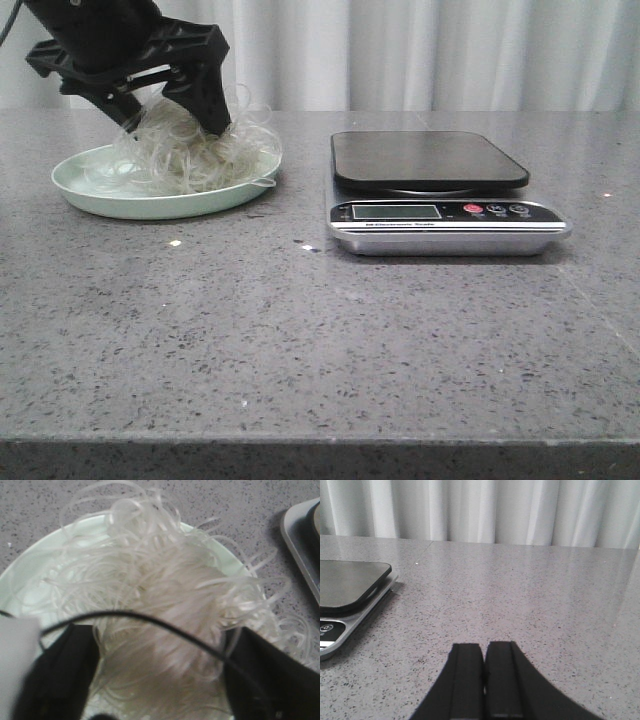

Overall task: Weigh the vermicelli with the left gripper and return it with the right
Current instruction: 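Lower the left gripper onto the vermicelli bundle and close on it, then lift the vermicelli with the left gripper and carry it over the scale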

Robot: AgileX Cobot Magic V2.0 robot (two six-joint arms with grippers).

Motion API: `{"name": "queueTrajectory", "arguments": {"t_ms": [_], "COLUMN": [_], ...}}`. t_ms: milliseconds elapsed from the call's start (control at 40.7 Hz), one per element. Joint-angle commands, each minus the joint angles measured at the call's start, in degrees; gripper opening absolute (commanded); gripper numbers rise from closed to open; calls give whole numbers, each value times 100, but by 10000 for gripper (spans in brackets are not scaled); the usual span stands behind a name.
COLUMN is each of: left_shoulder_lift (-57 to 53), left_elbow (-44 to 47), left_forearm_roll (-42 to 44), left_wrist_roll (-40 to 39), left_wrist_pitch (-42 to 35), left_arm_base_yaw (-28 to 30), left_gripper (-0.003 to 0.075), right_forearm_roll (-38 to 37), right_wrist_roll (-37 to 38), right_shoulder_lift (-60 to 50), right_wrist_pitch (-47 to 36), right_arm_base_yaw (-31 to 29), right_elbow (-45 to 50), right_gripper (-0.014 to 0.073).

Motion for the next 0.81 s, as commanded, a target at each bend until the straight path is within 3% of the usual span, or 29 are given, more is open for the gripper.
{"name": "queueTrajectory", "arguments": {"t_ms": [0,123,442,786], "left_shoulder_lift": [-109,-119,-277,-788], "left_elbow": [-99,-99,-291,-1393], "left_forearm_roll": [74,74,74,2], "left_wrist_roll": [-2,-2,-2,-2], "left_wrist_pitch": [42,68,314,839], "left_arm_base_yaw": [-25,-25,-25,-25], "left_gripper": [305,124,146,145], "right_forearm_roll": [-48,-48,-48,-48], "right_wrist_roll": [-9,-9,-9,-9], "right_shoulder_lift": [-90,-90,-90,-90], "right_wrist_pitch": [-425,-425,-425,-425], "right_arm_base_yaw": [-36,-36,-36,-36], "right_elbow": [-47,-47,-47,-47], "right_gripper": [151,151,151,151]}}
